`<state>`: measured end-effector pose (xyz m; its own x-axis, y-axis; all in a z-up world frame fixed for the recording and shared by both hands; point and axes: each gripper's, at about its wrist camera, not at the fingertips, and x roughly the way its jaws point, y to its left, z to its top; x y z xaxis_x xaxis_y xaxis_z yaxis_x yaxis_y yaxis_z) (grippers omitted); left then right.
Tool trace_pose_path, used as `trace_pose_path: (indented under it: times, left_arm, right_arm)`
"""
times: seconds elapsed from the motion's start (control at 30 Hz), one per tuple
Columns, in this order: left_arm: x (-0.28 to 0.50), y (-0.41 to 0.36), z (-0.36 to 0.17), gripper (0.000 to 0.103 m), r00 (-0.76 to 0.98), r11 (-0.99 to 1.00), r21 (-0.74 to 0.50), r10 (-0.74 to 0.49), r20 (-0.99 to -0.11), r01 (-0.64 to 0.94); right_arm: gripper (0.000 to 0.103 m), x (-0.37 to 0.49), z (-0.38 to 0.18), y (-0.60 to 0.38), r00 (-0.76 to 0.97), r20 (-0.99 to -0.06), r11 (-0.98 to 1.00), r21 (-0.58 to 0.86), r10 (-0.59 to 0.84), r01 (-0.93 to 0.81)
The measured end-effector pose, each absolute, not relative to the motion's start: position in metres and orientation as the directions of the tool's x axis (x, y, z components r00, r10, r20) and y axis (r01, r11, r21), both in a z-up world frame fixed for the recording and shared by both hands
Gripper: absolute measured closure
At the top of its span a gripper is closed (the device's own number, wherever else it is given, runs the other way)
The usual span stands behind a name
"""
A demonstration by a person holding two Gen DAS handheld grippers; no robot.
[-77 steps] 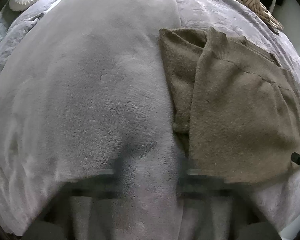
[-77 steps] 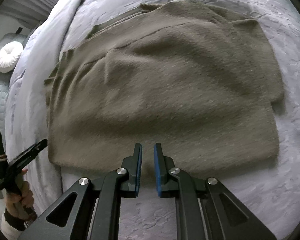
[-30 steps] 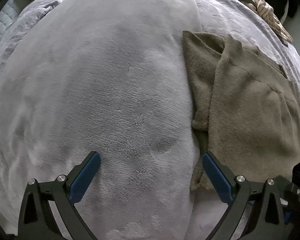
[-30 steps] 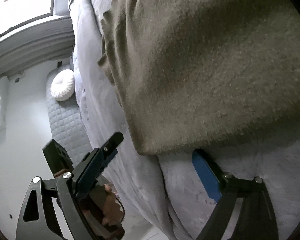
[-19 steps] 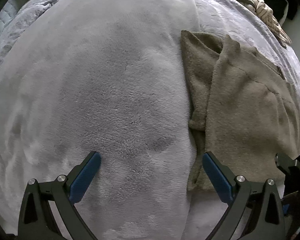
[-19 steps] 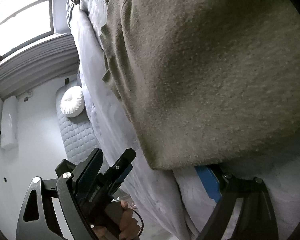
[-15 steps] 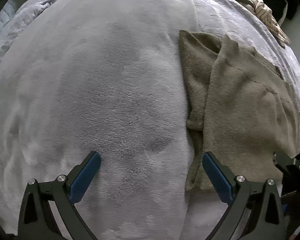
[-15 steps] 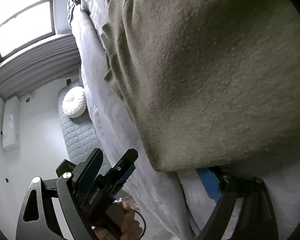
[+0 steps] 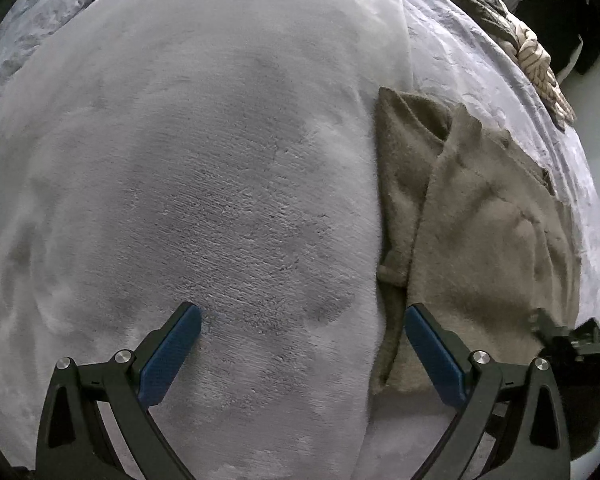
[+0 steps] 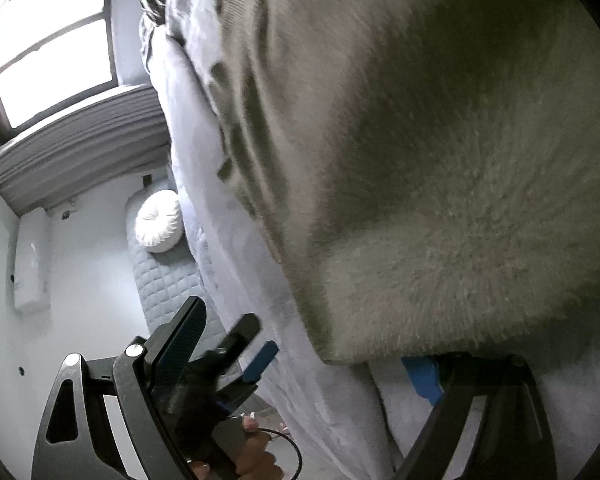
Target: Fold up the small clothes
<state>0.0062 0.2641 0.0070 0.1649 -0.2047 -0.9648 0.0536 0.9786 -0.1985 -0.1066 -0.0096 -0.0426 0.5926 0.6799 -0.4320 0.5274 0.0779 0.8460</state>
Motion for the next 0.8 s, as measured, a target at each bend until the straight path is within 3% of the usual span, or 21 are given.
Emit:
trace_pose_path:
  times: [0.07,0.13,0.17,0.2,0.3,0.4,0.5,0.8]
  left_arm:
    - [0.004,0.265,0.008,0.001,0.164,0.97,-0.237,-0.242,-0.956,0.048]
    - [0.004,0.265,0.008,0.001,0.152,0.953,-0.299,-0.301,-0.941,0.037]
    - [0.005,0.265,0.007,0.001,0.143,0.943,-0.331,-0.332,-0.932,0.031]
    - [0.005,0.266,0.007,0.001,0.135,0.933,-0.36,-0.36,-0.923,0.025]
    - [0.006,0.262,0.008,0.001,0.118,0.905,-0.424,-0.423,-0.898,0.022]
    - [0.007,0.251,0.012,0.001,0.107,0.871,-0.489,-0.492,-0.864,0.053]
    - [0.013,0.238,0.011,0.001,0.076,0.83,-0.553,-0.557,-0.827,0.07]
    - [0.045,0.203,-0.013,0.001,0.011,0.716,-0.698,-0.698,-0.716,0.003]
  right_arm:
    - [0.011,-0.105,-0.047,-0.007,0.582,-0.443,0.084,0.838,0.681,0.539]
    - [0.017,-0.104,-0.048,-0.007,0.596,-0.416,0.039,0.84,0.687,0.541]
    - [0.035,-0.105,-0.051,-0.01,0.608,-0.4,0.01,0.841,0.686,0.542]
    - [0.059,-0.106,-0.052,-0.012,0.612,-0.393,-0.011,0.836,0.686,0.548]
    - [0.094,-0.106,-0.054,-0.018,0.605,-0.406,-0.01,0.825,0.685,0.565]
    - [0.094,-0.099,-0.03,-0.027,0.591,-0.455,0.126,0.85,0.666,0.512]
    - [0.094,-0.09,-0.002,-0.034,0.606,-0.447,0.203,0.88,0.658,0.429]
    - [0.094,-0.091,0.03,-0.052,0.602,-0.439,0.275,0.896,0.667,0.349]
